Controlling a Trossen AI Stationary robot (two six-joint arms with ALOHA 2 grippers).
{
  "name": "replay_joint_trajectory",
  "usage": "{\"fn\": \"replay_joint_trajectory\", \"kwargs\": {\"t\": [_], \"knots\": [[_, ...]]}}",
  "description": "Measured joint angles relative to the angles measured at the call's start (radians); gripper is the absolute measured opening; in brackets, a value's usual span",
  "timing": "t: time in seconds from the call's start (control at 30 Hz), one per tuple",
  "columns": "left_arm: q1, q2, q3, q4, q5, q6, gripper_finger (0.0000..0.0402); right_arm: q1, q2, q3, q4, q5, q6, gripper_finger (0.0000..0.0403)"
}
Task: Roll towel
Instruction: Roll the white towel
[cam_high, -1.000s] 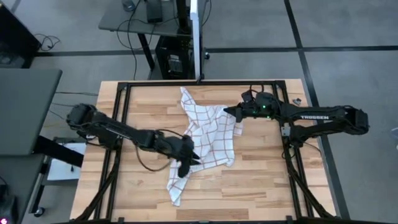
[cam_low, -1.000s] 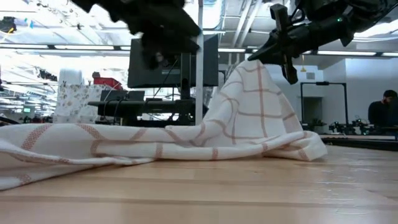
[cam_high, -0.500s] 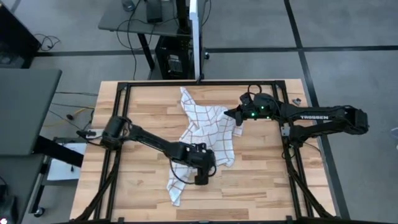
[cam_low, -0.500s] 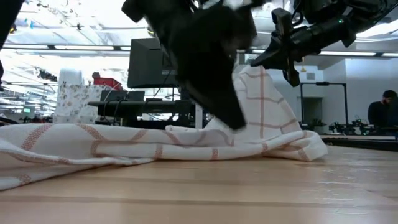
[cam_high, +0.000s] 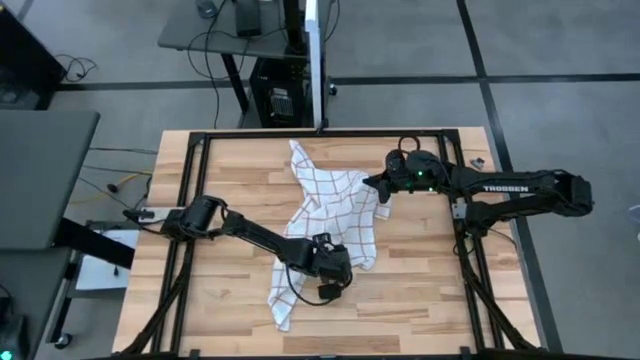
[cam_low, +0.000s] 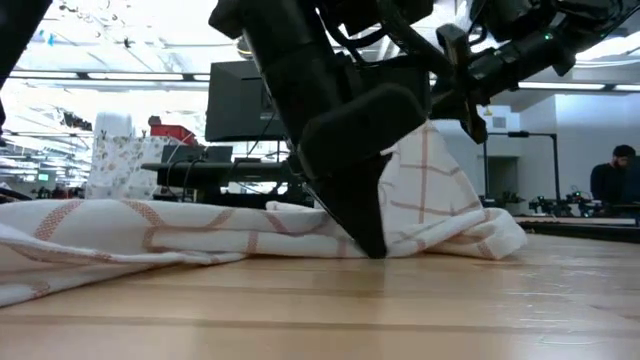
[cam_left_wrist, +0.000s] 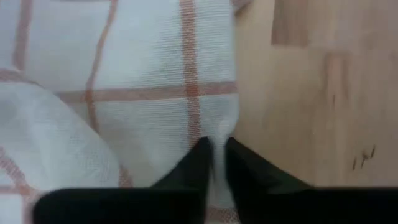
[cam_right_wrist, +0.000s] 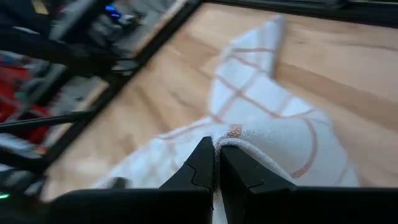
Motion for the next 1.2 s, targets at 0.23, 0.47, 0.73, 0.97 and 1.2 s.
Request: {"fn": "replay_joint_trajectory", "kwargs": {"t": [0.23,0.47,0.73,0.97,1.2], "knots": [[-0.035,-0.072,0.057,-0.231,-0.022,-0.014,0.0000,-0.068,0.000,0.000,-0.171,0.094,-0.090,0.0000],[-0.047,-0.291,0.058,-0.333,-0.032,0.017,0.0000,-0.134,-0.029,0.000,-0.360,0.169,-0.147,0.0000],[-0.069,-0.521,0.058,-0.409,0.202,-0.112,0.0000,-0.097,-0.093,-0.001,-0.560,0.192,-0.161,0.0000],[-0.119,-0.597,0.059,-0.267,0.403,-0.287,0.0000,-0.022,-0.099,-0.002,-0.623,0.192,-0.099,0.0000],[-0.164,-0.552,0.058,-0.416,0.161,-0.312,0.0000,0.083,-0.099,-0.002,-0.604,0.120,0.034,0.0025]]}}
